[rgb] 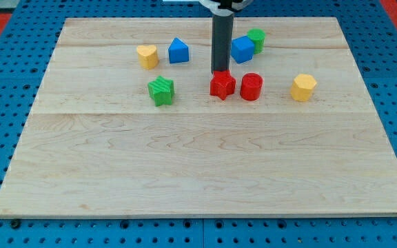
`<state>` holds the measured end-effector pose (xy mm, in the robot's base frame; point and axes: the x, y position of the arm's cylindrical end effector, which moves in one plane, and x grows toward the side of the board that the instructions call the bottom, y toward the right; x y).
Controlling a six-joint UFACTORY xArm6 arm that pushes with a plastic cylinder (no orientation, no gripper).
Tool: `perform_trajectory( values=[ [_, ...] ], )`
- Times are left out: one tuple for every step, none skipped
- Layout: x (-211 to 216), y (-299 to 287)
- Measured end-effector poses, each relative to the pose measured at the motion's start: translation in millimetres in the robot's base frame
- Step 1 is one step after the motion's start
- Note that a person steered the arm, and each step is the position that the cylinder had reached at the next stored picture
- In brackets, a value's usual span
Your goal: Move the green star towards the bottom left
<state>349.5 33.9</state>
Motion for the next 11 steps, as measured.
perform_trajectory(
  values=[
    [0.0, -0.9],
    [0.0, -0.9],
    [0.0, -0.9],
    [0.0, -0.9],
    [-0.7, -0.9],
    [-3.5, -0.9],
    [-14.9, -0.1],
    [-17.5, 25.5],
    [-23.7, 0.1],
    [-29.8, -74.6],
    [18.6, -82.9]
  ],
)
